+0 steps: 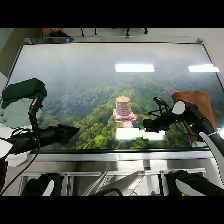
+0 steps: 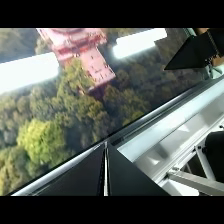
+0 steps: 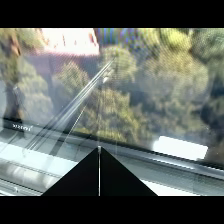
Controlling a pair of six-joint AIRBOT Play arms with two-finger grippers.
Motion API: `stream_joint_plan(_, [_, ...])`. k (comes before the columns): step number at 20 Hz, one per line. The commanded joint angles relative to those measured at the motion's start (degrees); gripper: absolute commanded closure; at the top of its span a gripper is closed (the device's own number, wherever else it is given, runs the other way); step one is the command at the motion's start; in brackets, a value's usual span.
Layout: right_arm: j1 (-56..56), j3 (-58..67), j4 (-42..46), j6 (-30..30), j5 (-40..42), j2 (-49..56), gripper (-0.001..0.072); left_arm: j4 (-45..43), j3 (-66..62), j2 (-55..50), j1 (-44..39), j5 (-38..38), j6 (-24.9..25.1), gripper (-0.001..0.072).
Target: Fold the shirts.
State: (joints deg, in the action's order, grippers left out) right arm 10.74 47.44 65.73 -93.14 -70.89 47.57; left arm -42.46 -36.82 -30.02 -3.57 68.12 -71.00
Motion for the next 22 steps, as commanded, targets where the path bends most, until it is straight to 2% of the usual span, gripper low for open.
stream_joint_plan(1, [0.04,-0.04,-0.02,-0.02,-0.02,-0.04,0.0689,-0.07,0.0,0.07,1.27,-4.63,0.0,0.0691])
stream_joint_plan(4, [0.04,-0.04,-0.02,-0.02,-0.02,-0.04,0.0689,-0.17,-0.02,-0.17,8.9,-9.16,0.52,0.0679])
stream_joint_plan(5, [0.04,-0.04,-0.02,-0.02,-0.04,-0.04,0.0689,-0.52,-0.46,-0.7,12.55,-9.46,3.26,0.0369])
stream_joint_plan(6, [0.04,-0.04,-0.02,-0.02,-0.04,-0.04,0.0689,-2.23,-1.77,-2.01,16.24,-9.16,4.81,0.0009])
stream_joint_plan(9, [0.04,-0.04,-0.02,-0.02,-0.02,-0.04,0.0689,-10.67,-9.84,-9.35,26.71,-9.22,8.22,0.0007])
stream_joint_plan(13, [0.04,-0.04,-0.02,-0.02,-0.04,-0.04,0.0689,-22.82,-24.76,-24.17,33.09,-15.96,8.39,0.0007])
stream_joint_plan(18, [0.04,-0.04,-0.02,-0.02,-0.04,-0.04,0.069,-24.04,-46.77,-49.75,34.73,-19.45,8.41,0.0006])
stream_joint_plan(22, [0.04,-0.04,-0.02,-0.02,-0.02,-0.04,0.0689,-25.75,-63.84,-72.24,34.88,-17.92,7.87,0.0007])
